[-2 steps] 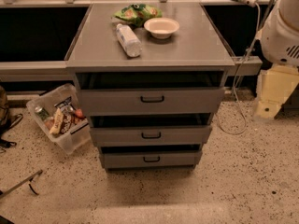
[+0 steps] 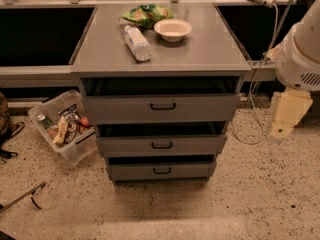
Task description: Open top drawer
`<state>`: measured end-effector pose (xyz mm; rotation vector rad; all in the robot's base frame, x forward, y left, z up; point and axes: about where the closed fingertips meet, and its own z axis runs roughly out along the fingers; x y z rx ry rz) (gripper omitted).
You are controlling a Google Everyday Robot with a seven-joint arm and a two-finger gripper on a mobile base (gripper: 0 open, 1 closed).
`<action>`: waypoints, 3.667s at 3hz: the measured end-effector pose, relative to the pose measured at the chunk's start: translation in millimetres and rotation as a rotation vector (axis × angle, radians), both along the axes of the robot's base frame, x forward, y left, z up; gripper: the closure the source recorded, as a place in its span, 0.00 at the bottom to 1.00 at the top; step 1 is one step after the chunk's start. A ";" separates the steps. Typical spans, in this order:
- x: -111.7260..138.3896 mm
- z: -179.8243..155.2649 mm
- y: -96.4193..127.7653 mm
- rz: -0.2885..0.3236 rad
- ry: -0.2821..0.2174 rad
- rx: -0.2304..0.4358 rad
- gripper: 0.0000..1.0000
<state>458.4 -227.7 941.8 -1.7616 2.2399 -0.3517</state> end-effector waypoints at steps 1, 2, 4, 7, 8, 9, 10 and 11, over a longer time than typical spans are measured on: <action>24.0 -54.1 -2.8 0.042 -0.014 0.091 0.00; 59.5 -106.8 1.6 0.069 -0.041 0.235 0.00; 95.7 -157.7 16.6 0.118 -0.032 0.373 0.00; 176.1 -227.4 60.8 0.296 -0.037 0.482 0.00; 211.9 -254.5 71.7 0.318 -0.044 0.487 0.00; 233.9 -275.2 75.3 0.293 -0.046 0.441 0.00; 237.0 -292.2 80.4 0.290 0.028 0.436 0.00; 200.0 -277.4 83.8 0.318 0.164 0.493 0.00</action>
Offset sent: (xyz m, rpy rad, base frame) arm 0.1096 0.0064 -0.1706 0.4331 -0.0842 0.0980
